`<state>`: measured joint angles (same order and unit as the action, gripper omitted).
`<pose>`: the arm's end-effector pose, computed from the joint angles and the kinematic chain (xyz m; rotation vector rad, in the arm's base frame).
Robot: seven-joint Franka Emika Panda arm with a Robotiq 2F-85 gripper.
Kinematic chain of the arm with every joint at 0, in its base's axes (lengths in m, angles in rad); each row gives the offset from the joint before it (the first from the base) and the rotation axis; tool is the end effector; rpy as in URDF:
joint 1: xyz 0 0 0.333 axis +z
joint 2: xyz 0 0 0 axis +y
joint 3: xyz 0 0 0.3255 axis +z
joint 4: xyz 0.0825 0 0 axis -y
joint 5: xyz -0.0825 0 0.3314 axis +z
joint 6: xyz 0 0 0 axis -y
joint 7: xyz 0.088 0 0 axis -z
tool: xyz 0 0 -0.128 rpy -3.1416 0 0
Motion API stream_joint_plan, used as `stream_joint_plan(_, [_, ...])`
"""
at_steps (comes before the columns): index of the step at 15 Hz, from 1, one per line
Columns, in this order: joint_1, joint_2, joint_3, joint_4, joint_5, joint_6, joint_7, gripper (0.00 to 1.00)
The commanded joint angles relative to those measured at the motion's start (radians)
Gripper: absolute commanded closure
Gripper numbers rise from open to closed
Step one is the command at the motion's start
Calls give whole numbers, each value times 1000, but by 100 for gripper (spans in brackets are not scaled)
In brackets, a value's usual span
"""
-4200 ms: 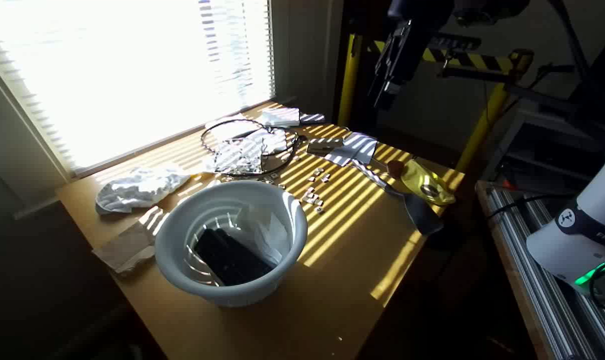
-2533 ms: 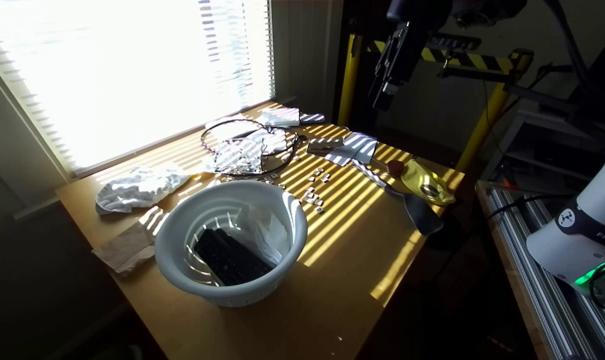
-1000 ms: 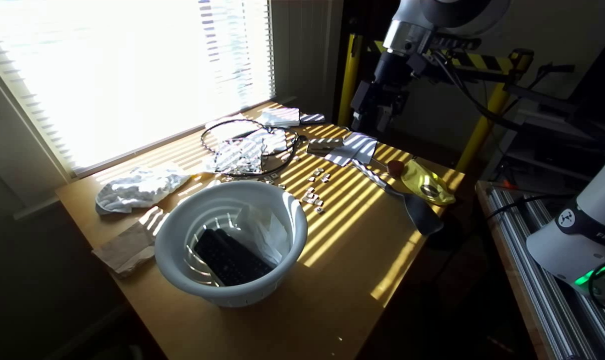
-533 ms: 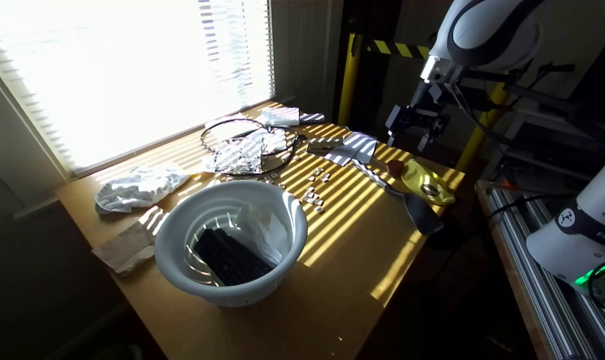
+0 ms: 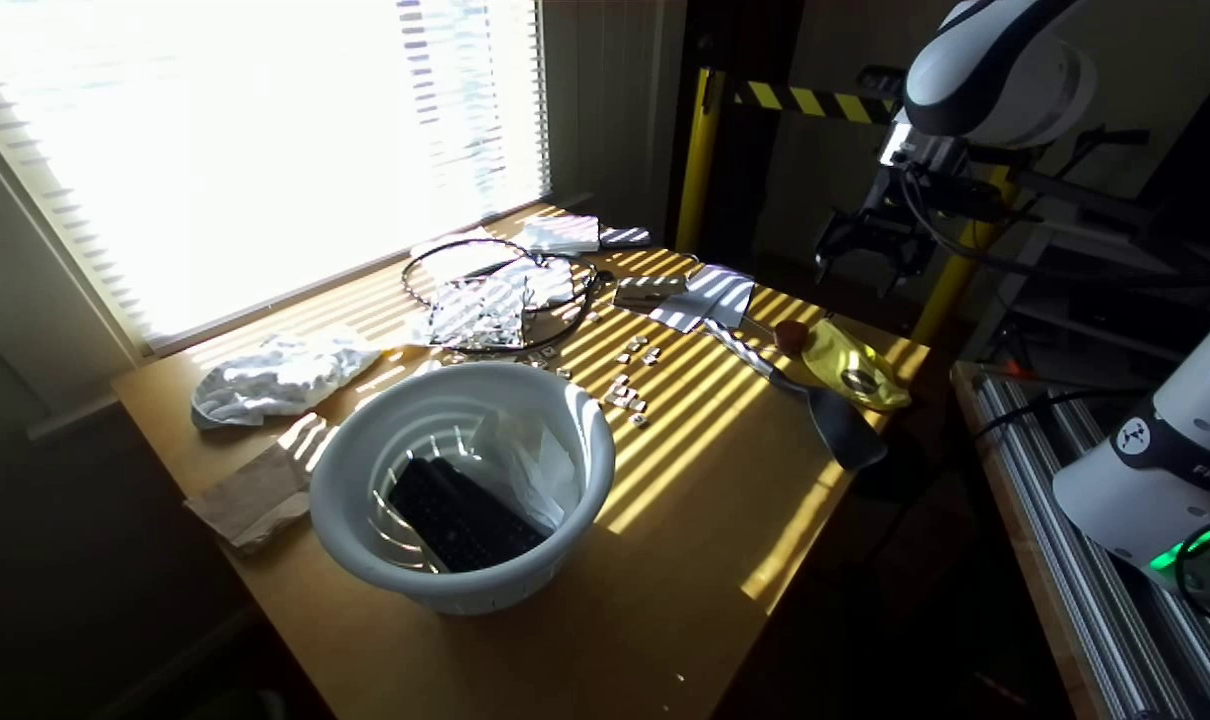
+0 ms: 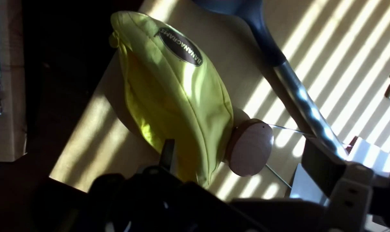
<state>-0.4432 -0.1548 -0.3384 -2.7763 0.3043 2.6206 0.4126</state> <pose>0.2516 -0.2500 0.2892 -2.1958 1.9569 -0.0302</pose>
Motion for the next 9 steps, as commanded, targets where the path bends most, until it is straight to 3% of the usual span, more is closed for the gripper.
stream_joint_plan(1, [-10,77,-32,1,-54,-7,-57,0])
stream_joint_plan(9, [64,230,-12,3,-44,137,-120,0])
